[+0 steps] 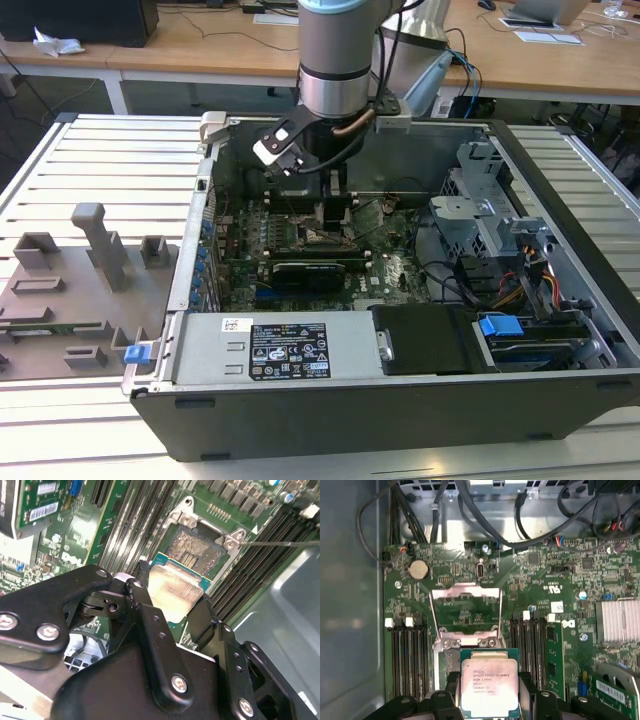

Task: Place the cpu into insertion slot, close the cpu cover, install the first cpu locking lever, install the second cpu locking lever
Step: 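Place the cpu into insertion slot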

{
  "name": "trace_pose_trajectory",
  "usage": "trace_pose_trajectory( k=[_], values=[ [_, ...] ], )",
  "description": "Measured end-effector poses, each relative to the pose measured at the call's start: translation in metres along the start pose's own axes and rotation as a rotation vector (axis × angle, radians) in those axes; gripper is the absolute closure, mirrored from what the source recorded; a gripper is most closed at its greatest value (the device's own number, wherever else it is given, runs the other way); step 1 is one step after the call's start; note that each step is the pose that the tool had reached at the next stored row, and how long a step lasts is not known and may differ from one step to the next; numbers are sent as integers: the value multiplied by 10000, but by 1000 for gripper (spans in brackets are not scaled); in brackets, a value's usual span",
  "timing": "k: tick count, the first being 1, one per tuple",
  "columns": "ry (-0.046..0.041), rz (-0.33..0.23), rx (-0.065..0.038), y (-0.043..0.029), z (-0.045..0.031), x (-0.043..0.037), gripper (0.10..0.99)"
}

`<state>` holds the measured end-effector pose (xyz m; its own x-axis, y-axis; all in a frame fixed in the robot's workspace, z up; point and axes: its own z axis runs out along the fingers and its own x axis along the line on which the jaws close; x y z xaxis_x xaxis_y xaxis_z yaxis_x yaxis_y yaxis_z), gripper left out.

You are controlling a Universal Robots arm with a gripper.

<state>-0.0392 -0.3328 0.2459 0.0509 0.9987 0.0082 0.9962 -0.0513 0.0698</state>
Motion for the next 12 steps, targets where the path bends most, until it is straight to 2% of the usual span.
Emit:
trace_pose_trajectory(
  k=[2,5,7,12],
  values=[
    [-1,-2,0,-44,-3,-3,541],
    [0,-1,-5,-169,-10,-9,541],
    [1,0,-6,-220,-13,-11,541],
    [0,0,-6,-291,-1,2,541]
  ],
)
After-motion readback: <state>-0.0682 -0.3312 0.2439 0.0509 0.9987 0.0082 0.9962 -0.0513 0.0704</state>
